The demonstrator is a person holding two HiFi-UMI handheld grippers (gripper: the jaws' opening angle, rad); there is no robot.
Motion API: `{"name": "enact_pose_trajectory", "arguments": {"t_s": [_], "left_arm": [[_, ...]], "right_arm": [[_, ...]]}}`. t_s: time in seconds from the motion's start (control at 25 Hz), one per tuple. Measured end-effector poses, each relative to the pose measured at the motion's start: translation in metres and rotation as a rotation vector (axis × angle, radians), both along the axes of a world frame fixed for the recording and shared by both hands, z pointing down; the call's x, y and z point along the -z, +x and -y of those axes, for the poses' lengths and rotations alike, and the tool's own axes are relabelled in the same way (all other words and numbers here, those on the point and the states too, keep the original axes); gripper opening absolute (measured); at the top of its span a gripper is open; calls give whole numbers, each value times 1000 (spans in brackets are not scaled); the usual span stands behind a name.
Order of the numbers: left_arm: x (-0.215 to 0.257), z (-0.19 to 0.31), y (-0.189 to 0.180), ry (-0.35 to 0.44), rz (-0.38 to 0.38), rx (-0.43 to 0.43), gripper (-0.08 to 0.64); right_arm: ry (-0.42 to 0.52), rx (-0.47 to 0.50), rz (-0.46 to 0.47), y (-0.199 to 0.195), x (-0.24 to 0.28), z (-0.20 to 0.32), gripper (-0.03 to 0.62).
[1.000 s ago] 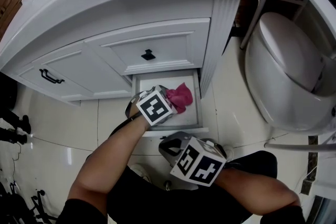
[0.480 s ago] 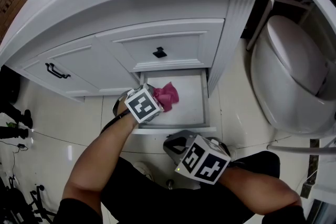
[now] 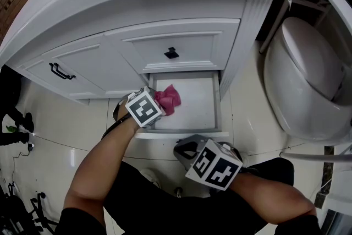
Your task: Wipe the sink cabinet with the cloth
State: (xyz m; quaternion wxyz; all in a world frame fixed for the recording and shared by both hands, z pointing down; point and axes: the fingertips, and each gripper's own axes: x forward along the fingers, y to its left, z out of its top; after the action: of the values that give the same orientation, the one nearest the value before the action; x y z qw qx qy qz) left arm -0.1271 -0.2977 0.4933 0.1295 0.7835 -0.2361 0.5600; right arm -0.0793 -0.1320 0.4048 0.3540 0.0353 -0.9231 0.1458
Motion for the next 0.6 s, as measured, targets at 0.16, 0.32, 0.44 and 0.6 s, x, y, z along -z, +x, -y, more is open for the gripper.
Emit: {"name": "enact_pose_trajectory", "arguments": {"t_s": [0.16, 0.32, 0.44, 0.6], "left_arm": [[-1, 1, 0, -3, 1, 3, 87], [1, 1, 2, -2, -1, 7, 87], [11, 0, 24, 10, -65, -12, 87], [19, -12, 79, -16, -171, -100, 87]], "right_arm": [[1, -4, 0, 1, 0, 0, 6], [1, -8, -3, 2, 0, 0, 6], [3, 1, 2, 1, 1, -2, 6], [4, 23, 6, -3, 2, -7, 6]]}}
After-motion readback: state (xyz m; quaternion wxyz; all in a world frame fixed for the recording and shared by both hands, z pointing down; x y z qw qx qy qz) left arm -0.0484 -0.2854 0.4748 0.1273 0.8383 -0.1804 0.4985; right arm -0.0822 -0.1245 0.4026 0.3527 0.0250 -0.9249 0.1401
